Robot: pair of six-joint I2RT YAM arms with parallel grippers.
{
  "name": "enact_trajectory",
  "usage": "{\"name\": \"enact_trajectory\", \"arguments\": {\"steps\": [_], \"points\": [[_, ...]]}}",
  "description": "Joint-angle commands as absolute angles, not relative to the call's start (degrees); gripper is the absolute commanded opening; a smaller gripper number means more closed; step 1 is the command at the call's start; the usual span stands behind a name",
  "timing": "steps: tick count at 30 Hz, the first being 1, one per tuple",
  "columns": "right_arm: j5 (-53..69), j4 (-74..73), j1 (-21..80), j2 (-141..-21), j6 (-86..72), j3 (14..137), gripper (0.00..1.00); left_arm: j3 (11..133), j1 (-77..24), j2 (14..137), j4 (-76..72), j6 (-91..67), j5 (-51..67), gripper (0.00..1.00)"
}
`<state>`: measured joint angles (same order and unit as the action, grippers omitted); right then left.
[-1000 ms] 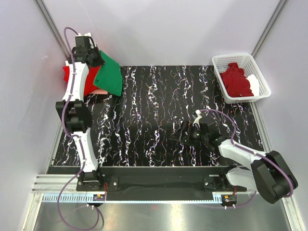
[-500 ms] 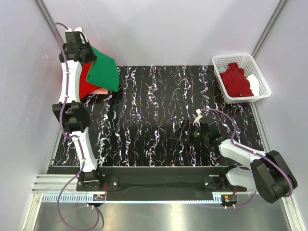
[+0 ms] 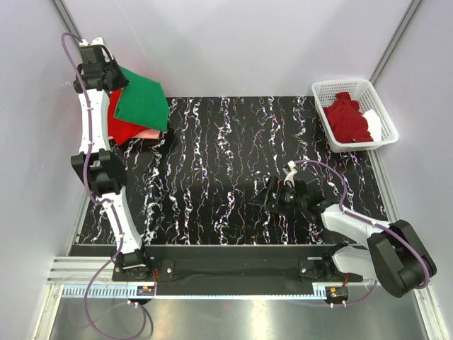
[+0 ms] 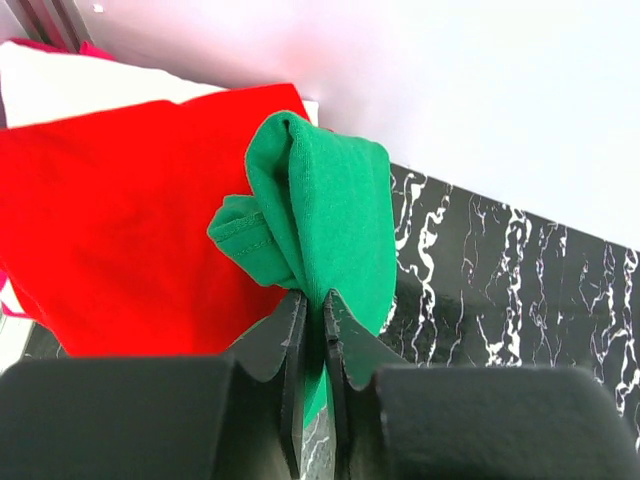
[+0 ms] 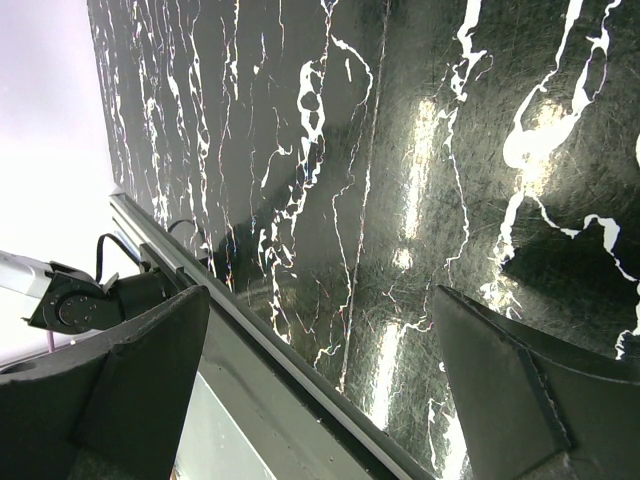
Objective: Fold and stack the t-shirts
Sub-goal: Neatly place the folded tshirt to the corner
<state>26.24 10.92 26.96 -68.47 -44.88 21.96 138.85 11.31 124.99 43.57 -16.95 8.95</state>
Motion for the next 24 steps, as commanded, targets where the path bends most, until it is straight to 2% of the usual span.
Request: {"name": "enact_trajectory", "arguments": {"steps": [1,7,24], "points": [[27.0,13.4,26.5,-68.6,-45.4,22.6,0.99,142.9,12.2,125.5,38.0,-16.7,8.3,0.13],[27.0,13.5,26.4,-68.4,-45.4,22.5,0.99,143.3,13.4,127.1,35.0,-16.8,7.7,0.15],[26.7,15.3,26.2,-65.8,-46.6,20.5,0.98,144.4,16.6,136.8,22.9,-13.3,-5.9,0.19]]}}
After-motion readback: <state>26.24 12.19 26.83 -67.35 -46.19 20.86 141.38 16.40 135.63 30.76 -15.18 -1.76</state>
